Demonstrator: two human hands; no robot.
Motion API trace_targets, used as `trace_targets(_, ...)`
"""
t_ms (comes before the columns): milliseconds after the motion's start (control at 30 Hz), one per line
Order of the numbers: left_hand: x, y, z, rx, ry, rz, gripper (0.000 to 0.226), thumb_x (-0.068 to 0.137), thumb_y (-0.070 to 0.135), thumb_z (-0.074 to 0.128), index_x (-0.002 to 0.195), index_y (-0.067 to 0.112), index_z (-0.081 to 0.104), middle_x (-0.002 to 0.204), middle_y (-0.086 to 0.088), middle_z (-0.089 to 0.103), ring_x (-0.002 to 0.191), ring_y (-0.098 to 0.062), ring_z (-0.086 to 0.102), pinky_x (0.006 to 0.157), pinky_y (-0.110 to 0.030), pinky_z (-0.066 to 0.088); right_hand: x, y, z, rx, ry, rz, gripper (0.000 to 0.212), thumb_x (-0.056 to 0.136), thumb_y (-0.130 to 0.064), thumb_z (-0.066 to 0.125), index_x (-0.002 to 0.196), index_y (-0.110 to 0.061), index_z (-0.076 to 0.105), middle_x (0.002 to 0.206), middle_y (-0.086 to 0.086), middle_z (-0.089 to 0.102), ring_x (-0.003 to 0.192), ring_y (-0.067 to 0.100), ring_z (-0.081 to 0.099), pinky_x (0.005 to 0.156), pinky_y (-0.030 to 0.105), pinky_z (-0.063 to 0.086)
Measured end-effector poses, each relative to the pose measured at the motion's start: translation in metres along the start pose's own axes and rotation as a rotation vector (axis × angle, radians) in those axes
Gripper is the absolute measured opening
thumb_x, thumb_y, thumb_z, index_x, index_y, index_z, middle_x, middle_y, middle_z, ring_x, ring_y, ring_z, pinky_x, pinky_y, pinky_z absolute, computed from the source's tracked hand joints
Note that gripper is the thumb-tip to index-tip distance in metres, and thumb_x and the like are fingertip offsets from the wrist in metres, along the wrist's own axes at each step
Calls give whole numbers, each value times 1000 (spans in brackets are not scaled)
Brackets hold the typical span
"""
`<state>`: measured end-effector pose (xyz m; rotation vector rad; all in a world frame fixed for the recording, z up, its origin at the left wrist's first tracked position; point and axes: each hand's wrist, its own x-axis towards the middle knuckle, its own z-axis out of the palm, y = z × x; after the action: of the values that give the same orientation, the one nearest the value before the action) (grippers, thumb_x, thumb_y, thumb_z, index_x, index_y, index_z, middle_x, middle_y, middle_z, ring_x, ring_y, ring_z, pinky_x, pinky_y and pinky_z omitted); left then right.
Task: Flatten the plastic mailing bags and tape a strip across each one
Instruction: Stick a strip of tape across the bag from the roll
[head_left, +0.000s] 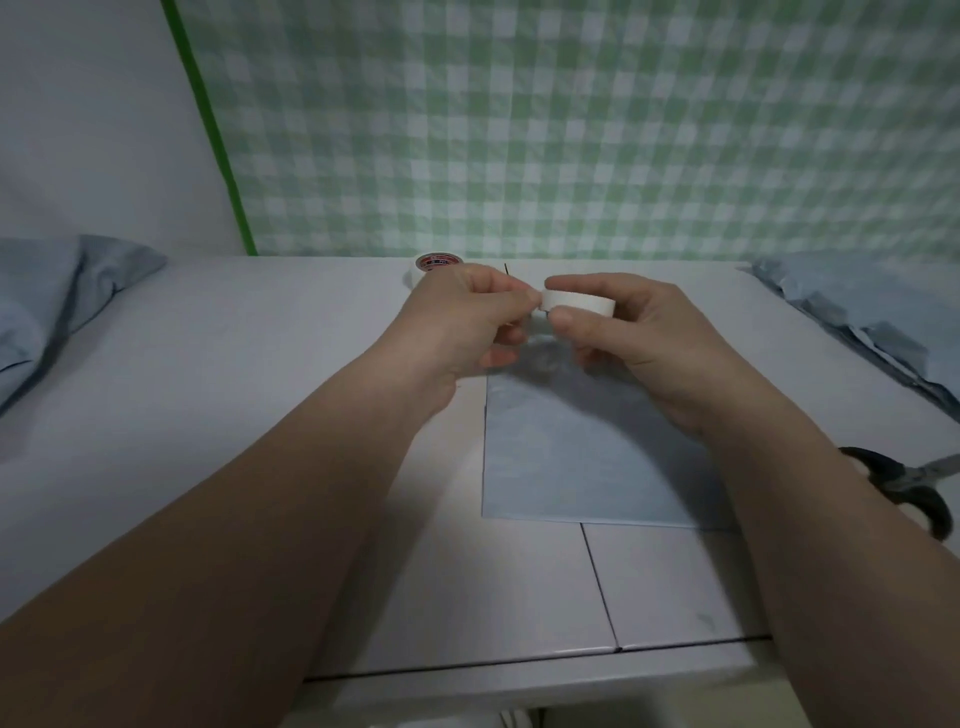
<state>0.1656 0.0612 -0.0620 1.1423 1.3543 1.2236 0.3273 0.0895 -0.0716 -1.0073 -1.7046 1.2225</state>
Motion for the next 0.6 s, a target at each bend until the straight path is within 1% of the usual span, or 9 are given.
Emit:
trace_targets(67, -2, 1, 0, -32, -31, -50, 10, 90, 14, 61, 80, 12, 61, 67, 0, 59, 58, -9, 56, 62, -25, 55, -2, -1, 3, 18, 5, -29, 47, 61, -46, 72, 100, -20, 67, 79, 3, 64, 65, 13, 56, 70, 37, 47)
trace_targets(100, -3, 1, 1, -41, -42, -76, 11, 90, 14, 61, 80, 11, 61, 66, -1, 59, 57, -10, 55, 60, -25, 55, -2, -2, 3, 23, 7, -35, 45, 62, -47, 70, 96, -18, 64, 83, 3, 66, 67, 12, 56, 70, 36, 48)
trace_targets(200, -6, 2, 2, -23, -54, -116, 16, 90, 12, 60, 74, 11, 58, 63, -2, 56, 54, -11, 52, 56, -25, 52, -3, -2, 5, 63, -8, -15, 41, 67, -47, 64, 89, -14, 56, 82, -4, 68, 74, 10, 62, 77, 35, 53)
trace_targets(267, -8, 2, 2, 8, -52, -118, 20, 91, 11, 59, 71, 12, 56, 63, -2, 54, 53, -12, 48, 55, -25, 48, -4, -3, 5, 112, -28, 0, 38, 71, -46, 62, 84, -11, 53, 85, 3, 68, 76, 13, 64, 83, 40, 53)
trace_targets(333, -9, 2, 1, 43, -56, -115, 21, 91, 11, 58, 71, 11, 55, 62, -2, 52, 54, -11, 45, 54, -24, 45, -4, -4, 7, 96, -23, 14, 44, 74, -48, 65, 85, -8, 54, 84, 7, 67, 74, 18, 64, 86, 48, 51)
trace_targets(367, -9, 2, 0, 64, -59, -109, 20, 91, 10, 58, 71, 11, 55, 62, -2, 51, 54, -11, 45, 53, -23, 44, -5, -5, 8, 74, -12, 8, 46, 76, -49, 69, 84, -6, 55, 80, 10, 64, 71, 20, 62, 82, 50, 50)
trace_targets(433, -9, 3, -2, 95, -57, -95, 20, 90, 10, 58, 70, 11, 56, 61, -1, 51, 54, -10, 45, 52, -22, 42, -6, -7, 10, 59, 18, -33, 49, 74, -47, 72, 74, -2, 54, 74, 15, 52, 67, 26, 48, 69, 44, 41)
trace_targets(500, -9, 3, -5, 111, -46, -80, 21, 91, 10, 58, 69, 12, 57, 60, 0, 52, 54, -10, 45, 51, -22, 41, -6, -7, 10, 58, 39, -62, 51, 69, -46, 71, 64, 0, 49, 71, 13, 44, 69, 24, 39, 67, 39, 31)
trace_targets(600, -10, 2, -5, 136, -25, -63, 23, 91, 9, 57, 68, 11, 56, 60, -1, 51, 55, -12, 44, 51, -23, 39, -4, -6, 7, 12, 70, -48, 42, 74, -34, 72, 57, -8, 44, 61, 9, 39, 63, 22, 38, 62, 34, 31)
